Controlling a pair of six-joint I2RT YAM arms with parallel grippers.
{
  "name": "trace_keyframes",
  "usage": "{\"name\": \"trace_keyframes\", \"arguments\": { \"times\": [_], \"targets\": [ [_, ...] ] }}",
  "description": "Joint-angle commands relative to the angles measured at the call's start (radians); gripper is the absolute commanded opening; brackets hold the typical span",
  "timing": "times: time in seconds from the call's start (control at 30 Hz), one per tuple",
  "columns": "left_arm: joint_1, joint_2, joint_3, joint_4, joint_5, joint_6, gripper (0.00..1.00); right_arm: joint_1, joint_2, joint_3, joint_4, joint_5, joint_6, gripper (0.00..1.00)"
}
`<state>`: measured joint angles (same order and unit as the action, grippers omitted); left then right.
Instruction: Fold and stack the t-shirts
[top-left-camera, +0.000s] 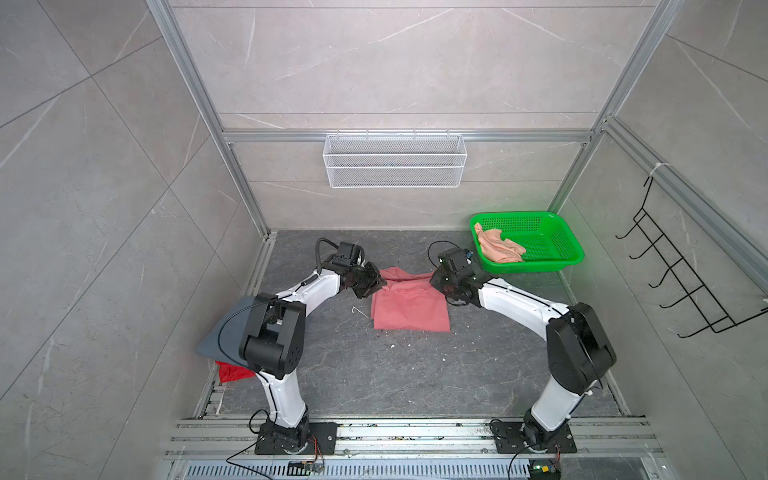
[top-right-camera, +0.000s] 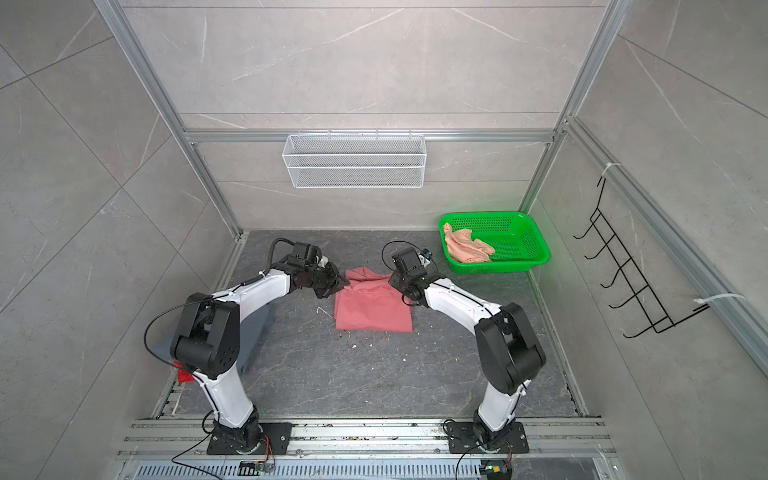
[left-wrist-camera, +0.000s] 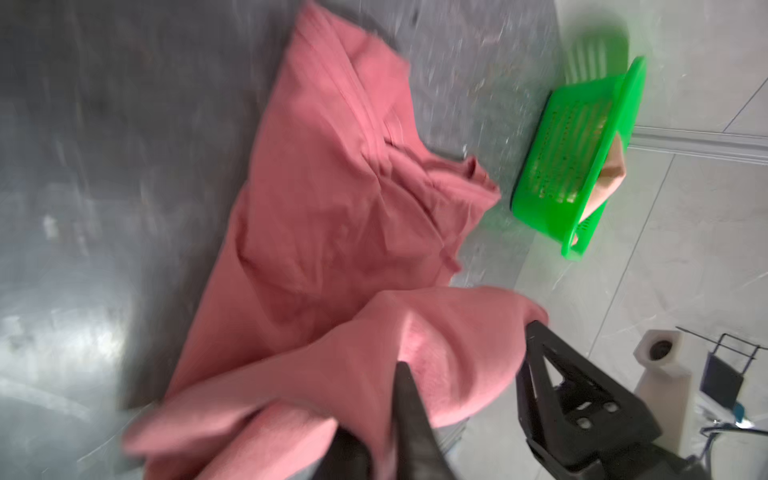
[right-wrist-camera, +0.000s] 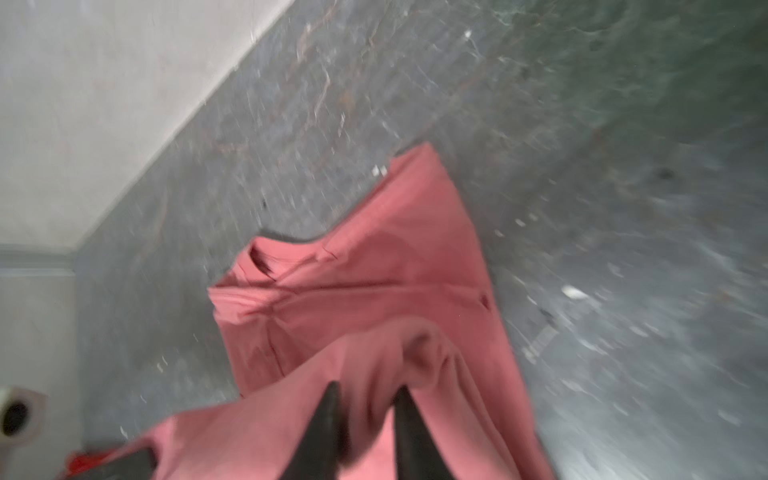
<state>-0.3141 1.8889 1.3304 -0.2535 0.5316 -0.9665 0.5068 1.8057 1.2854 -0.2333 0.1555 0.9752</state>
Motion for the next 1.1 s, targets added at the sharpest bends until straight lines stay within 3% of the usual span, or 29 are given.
{"name": "trace_keyframes", "arguments": {
  "times": [0.0, 0.1, 0.23, 0.57, 1.07],
  "targets": [
    [0.060, 0.100, 0.144, 0.008, 0.114, 0.061, 0.32, -0.025, 0.064, 0.080, 0.095, -0.034, 0.002, 0.50],
    [0.085, 0.162, 0.262, -0.033, 0.130, 0.124, 0.39, -0.046, 0.054, 0.064, 0.195, -0.045, -0.019, 0.54],
    [0.089, 0.152, 0.342, -0.148, 0.064, 0.247, 0.41, -0.048, 0.000, 0.047, 0.147, -0.046, -0.105, 0.54],
    [0.047, 0.123, 0.288, -0.276, -0.091, 0.416, 0.41, -0.048, -0.001, 0.006, 0.034, 0.003, -0.264, 0.55],
    [0.016, 0.262, 0.361, -0.278, -0.128, 0.412, 0.40, -0.050, 0.240, 0.178, -0.079, -0.019, -0.256, 0.57]
  ]
}}
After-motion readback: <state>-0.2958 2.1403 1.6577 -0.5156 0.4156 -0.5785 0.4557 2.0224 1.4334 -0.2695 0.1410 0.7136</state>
